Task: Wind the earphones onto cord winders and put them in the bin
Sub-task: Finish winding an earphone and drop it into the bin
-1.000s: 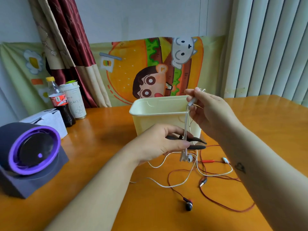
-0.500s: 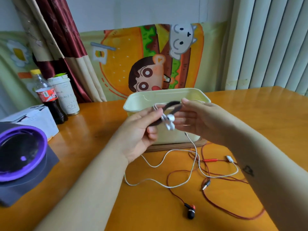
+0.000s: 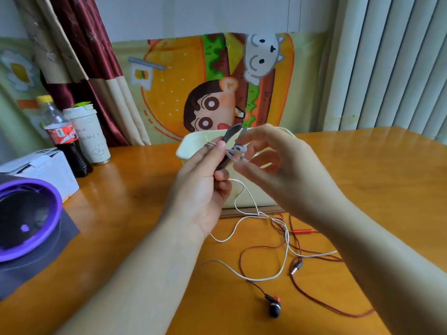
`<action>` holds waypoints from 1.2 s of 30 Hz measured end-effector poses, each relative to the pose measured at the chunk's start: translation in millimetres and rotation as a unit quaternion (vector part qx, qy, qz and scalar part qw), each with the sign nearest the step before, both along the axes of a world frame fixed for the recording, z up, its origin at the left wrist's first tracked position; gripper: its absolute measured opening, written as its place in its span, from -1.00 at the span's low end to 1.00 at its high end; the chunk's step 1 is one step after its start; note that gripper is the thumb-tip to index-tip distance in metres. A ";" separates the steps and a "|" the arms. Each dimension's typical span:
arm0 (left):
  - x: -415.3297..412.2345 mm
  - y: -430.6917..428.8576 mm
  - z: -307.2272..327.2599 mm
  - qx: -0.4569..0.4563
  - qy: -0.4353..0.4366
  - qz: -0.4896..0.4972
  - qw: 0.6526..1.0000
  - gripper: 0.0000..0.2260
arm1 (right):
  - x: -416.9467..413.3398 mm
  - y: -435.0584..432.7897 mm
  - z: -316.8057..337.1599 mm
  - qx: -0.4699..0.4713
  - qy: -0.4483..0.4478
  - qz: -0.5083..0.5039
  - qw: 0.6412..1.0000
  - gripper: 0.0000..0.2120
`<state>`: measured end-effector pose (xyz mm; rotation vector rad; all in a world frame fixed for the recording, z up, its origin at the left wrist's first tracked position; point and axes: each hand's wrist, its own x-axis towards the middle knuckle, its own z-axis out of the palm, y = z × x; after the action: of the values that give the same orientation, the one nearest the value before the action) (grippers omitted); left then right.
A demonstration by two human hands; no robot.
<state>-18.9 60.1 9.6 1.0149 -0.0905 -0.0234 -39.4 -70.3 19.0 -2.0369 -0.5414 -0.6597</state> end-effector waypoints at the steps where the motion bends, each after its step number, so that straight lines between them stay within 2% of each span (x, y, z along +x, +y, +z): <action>1: -0.2 -1.4 -0.7 0.000 0.000 0.005 1.000 -0.91 | 1.5 2.6 -2.3 0.035 0.015 -0.002 0.999 -0.81; 4: -1.4 -4.4 -3.4 0.002 -0.004 0.025 1.000 -0.92 | 6.2 5.8 -7.7 0.151 0.078 0.026 0.985 -0.88; 8: -2.0 -5.6 -7.9 0.035 -0.032 0.045 0.998 -0.90 | 6.4 5.7 -10.5 0.279 0.161 0.086 0.943 -0.88; 11: -2.0 -6.2 -9.6 0.042 -0.044 0.045 0.997 -0.90 | 3.5 6.2 -7.9 0.229 0.119 0.051 0.965 -0.81; 13: -1.1 -6.3 -10.1 0.044 -0.046 0.045 0.997 -0.90 | 2.3 7.6 -6.4 0.196 0.088 0.028 0.976 -0.91; 14: -0.4 -6.1 -10.7 0.046 -0.052 0.047 0.996 -0.90 | 2.5 8.2 -7.0 0.210 0.096 0.031 0.972 -0.95; 16: 1.1 -5.6 -12.5 0.058 -0.074 0.056 0.994 -0.91 | 4.1 7.9 -9.1 0.289 0.166 0.063 0.941 -0.95; 18: 1.1 -5.7 -13.0 0.078 -0.112 0.058 0.989 -0.88 | 5.8 7.4 -8.4 0.360 0.260 0.118 0.888 -0.87; 21: -0.6 -6.0 -12.3 0.107 -0.162 0.058 0.979 -0.84 | 5.1 6.1 -5.4 0.405 0.374 0.178 0.815 -0.84; 23: -1.5 -5.9 -11.0 0.121 -0.177 0.055 0.975 -0.87 | 6.1 6.1 -5.6 0.429 0.409 0.185 0.784 -0.84; 24: -1.5 -5.9 -11.0 0.117 -0.175 0.053 0.976 -0.88 | 7.7 6.2 -7.1 0.437 0.407 0.179 0.782 -0.83; 25: -0.9 -5.9 -11.0 0.103 -0.166 0.052 0.979 -0.89 | 8.6 6.1 -8.1 0.439 0.389 0.169 0.792 -0.82; 27: 1.6 -4.6 -10.8 0.070 -0.132 0.063 0.987 -0.90 | 10.2 6.0 -10.6 0.409 0.299 0.130 0.852 -0.78; 29: 3.6 -3.5 -10.5 0.042 -0.098 0.077 0.991 -0.88 | 7.9 3.9 -12.4 0.291 0.150 0.072 0.942 -0.73; 30: 4.3 -2.7 -10.4 0.030 -0.088 0.079 0.993 -0.87 | 6.5 4.6 -12.7 0.213 0.085 0.059 0.972 -0.72; 32: 3.4 -2.8 -10.8 0.018 -0.072 0.077 0.994 -0.82 | 4.9 7.9 -14.8 0.115 0.011 0.050 0.992 -0.74; 36: -0.9 -6.3 -9.3 0.000 -0.051 0.067 0.996 -0.76 | 6.0 11.3 -16.6 0.115 -0.031 0.013 0.993 -0.85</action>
<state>-19.8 53.8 0.3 1.0200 -0.1152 0.1501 -33.5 -59.0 2.4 -1.7973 -0.5017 -0.7367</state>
